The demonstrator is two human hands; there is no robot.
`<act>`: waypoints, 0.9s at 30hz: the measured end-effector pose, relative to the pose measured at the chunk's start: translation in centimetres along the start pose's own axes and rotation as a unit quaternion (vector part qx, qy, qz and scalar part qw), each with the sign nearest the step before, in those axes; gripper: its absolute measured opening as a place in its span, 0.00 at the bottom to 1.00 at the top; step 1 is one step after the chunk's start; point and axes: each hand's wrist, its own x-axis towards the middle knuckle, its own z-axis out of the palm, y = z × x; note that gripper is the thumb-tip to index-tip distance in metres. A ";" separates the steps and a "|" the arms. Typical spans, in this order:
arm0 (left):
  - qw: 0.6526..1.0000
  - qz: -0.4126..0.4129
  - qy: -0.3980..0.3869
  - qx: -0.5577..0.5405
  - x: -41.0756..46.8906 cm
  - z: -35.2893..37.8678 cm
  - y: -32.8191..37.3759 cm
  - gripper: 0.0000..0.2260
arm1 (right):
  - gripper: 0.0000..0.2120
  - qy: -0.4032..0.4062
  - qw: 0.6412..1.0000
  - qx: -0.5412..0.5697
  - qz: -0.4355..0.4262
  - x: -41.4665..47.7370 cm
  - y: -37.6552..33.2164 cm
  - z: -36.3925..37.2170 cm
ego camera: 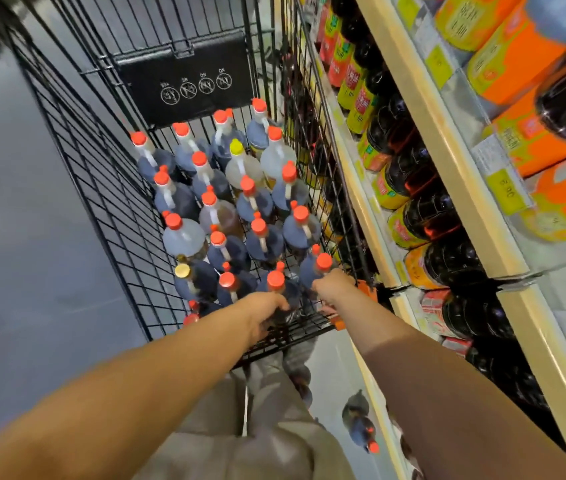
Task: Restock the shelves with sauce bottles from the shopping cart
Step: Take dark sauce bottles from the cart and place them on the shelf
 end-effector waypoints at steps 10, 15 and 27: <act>0.996 0.069 -0.003 0.052 -4.4 -0.9 3.5 0.08 | 0.10 -0.003 0.980 0.186 -0.074 -3.3 0.8 -1.2; 0.988 0.123 -0.035 0.083 -8.4 -2.1 5.1 0.07 | 0.12 0.036 0.952 0.278 -0.121 -7.7 0.6 -2.6; 0.893 0.400 -0.082 0.188 -18.1 -4.2 9.0 0.16 | 0.21 0.242 0.831 0.412 -0.284 -21.4 2.1 -4.8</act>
